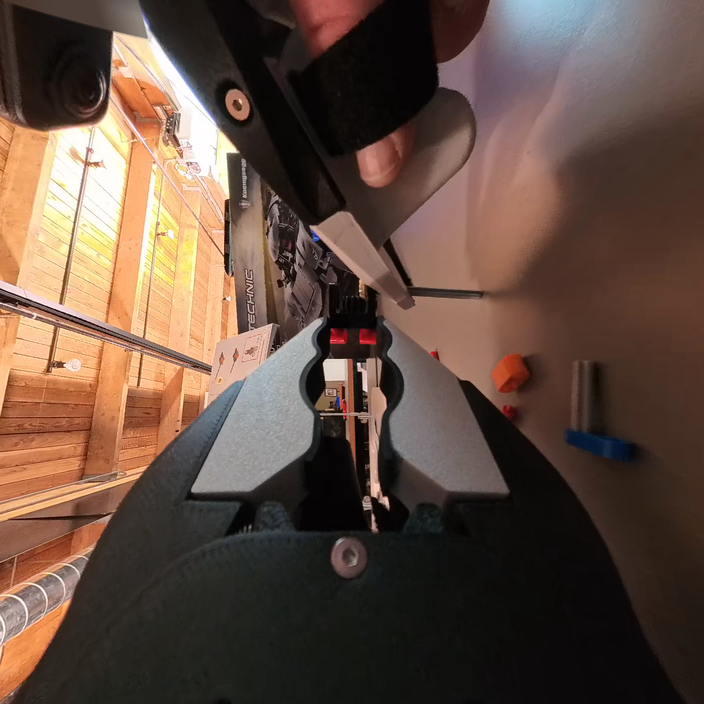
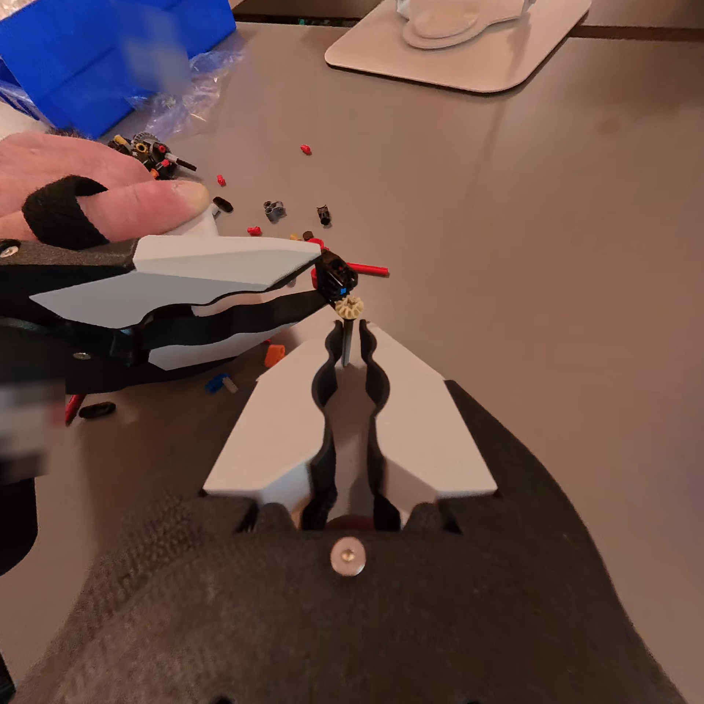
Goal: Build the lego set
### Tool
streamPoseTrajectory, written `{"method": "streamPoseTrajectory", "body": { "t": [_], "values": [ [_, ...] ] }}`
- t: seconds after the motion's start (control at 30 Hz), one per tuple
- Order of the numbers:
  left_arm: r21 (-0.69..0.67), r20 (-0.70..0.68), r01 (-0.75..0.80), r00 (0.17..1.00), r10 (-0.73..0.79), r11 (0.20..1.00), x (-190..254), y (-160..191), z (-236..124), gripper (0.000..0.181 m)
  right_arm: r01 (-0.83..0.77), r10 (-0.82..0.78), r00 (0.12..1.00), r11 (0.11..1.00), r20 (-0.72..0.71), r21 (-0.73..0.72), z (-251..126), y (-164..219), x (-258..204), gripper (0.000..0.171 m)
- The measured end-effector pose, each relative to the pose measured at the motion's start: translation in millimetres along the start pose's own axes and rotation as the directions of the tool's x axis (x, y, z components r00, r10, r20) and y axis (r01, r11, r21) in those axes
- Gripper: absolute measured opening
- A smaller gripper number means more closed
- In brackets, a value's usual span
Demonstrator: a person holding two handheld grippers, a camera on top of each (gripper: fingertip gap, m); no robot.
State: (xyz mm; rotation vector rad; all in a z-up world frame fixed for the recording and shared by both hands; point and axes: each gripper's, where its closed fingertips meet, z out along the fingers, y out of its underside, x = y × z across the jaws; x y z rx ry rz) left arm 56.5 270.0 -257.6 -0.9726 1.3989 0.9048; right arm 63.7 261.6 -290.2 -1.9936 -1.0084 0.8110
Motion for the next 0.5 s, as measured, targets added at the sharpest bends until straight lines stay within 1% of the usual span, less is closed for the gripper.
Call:
{"method": "streamPoseTrajectory", "body": {
  "t": [0.03, 0.13, 0.23, 0.33, 0.4, 0.5],
  "values": [
    [0.001, 0.001, 0.001, 1.000, -0.001, 1.000, 0, 0, 0, 0.022, 0.009, -0.009, 1.000, 1.000, -0.001, 0.000, 0, 0, -1, 0.005],
    [0.003, 0.002, -0.004, 1.000, 0.004, 1.000, 0, -1, -1, 0.022, 0.037, -0.037, 0.999, 0.999, -0.007, -0.002, -2, 1, -2, 0.010],
    [0.002, 0.006, -0.007, 1.000, 0.007, 1.000, 0, 0, -3, 0.022, 0.056, -0.056, 0.998, 0.998, 0.004, 0.018, -9, 2, -4, 0.020],
    [0.002, 0.014, -0.009, 1.000, 0.009, 1.000, -1, 0, -4, 0.022, 0.089, -0.091, 0.996, 0.992, 0.021, 0.084, -16, -6, -9, 0.020],
    [0.008, 0.017, -0.011, 1.000, 0.011, 1.000, -1, -1, -4, 0.022, 0.103, -0.104, 0.994, 0.993, 0.016, 0.058, -14, -3, -7, 0.020],
    [0.012, 0.018, -0.012, 1.000, 0.011, 1.000, -1, -3, -4, 0.022, 0.111, -0.112, 0.994, 0.992, 0.012, 0.057, -10, -6, -5, 0.020]
  ]
}}
